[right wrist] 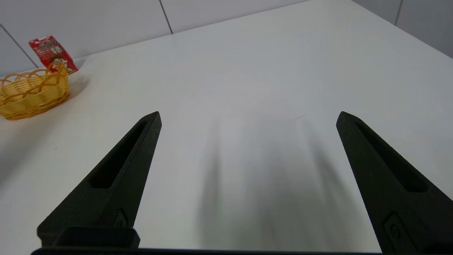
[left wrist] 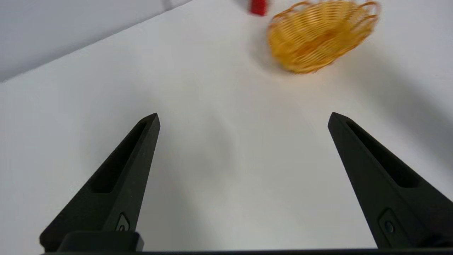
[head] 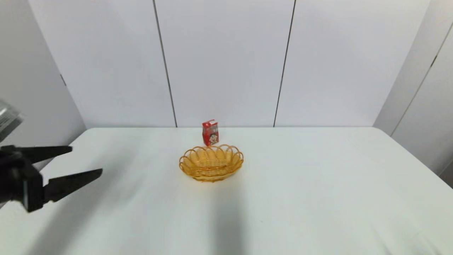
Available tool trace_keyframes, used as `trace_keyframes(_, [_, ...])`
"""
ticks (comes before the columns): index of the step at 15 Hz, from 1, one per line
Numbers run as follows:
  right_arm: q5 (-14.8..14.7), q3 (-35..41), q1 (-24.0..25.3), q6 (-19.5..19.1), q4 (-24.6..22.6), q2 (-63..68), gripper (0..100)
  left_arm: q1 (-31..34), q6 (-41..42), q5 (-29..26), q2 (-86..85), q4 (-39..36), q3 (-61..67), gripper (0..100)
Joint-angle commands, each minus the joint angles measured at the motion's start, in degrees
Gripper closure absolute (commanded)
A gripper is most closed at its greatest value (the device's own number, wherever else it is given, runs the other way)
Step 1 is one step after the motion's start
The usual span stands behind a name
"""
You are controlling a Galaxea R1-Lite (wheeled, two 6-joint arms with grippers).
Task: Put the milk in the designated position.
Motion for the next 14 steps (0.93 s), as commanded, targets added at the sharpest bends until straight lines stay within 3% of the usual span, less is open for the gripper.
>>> trace_keyframes(1, [-0.01, 0.0, -0.07, 0.08, 0.0, 0.09, 0, -1.36, -6.56, 19.25, -31.55, -2.8, 20.5, 0])
trace_keyframes(5, [-0.01, 0.0, 0.02, 0.08, 0.0, 0.09, 0, -5.75, -6.65, 24.79, -49.48, -2.98, 31.31, 0])
trace_keyframes(8, [-0.01, 0.0, 0.02, 0.08, 0.0, 0.0, 0, -5.75, -7.35, 24.79, -59.94, -2.28, 36.76, 0])
trace_keyframes(14, [-0.01, 0.0, 0.02, 0.08, 0.0, 0.09, 0, -5.66, -16.23, 26.37, -59.94, -1.66, 36.94, 0])
